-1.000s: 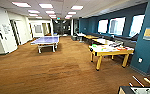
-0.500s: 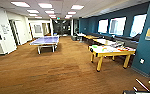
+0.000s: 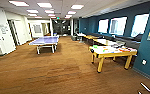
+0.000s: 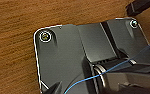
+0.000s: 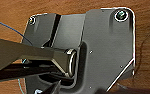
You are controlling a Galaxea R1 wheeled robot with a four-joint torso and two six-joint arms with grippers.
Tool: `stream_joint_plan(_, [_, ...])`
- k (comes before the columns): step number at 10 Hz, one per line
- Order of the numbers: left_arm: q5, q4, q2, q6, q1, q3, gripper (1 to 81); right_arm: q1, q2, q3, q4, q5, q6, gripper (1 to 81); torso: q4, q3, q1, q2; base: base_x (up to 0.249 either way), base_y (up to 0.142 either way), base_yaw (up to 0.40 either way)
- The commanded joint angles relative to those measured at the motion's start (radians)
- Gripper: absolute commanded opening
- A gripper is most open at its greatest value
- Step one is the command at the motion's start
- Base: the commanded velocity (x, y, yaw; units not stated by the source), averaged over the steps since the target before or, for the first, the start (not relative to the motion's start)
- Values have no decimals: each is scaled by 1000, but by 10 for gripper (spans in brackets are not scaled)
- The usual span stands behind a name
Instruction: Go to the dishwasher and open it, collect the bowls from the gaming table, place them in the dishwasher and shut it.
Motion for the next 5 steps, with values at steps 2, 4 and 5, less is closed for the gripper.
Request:
stream_joint_plan(2, [49, -2, -4, -2, -51, -3, 811, 42, -4, 3, -6, -44, -4, 811, 0, 0, 1, 0, 142, 0, 0])
stream_joint_plan(4, [49, -3, -3, -2, -51, -1, 811, 43, -4, 3, -6, -44, -4, 811, 0, 0, 1, 0, 142, 0, 0])
stream_joint_plan(5, [49, -3, -3, -2, -51, -1, 811, 43, -5, 3, -8, -44, -4, 811, 0, 0, 1, 0, 142, 0, 0])
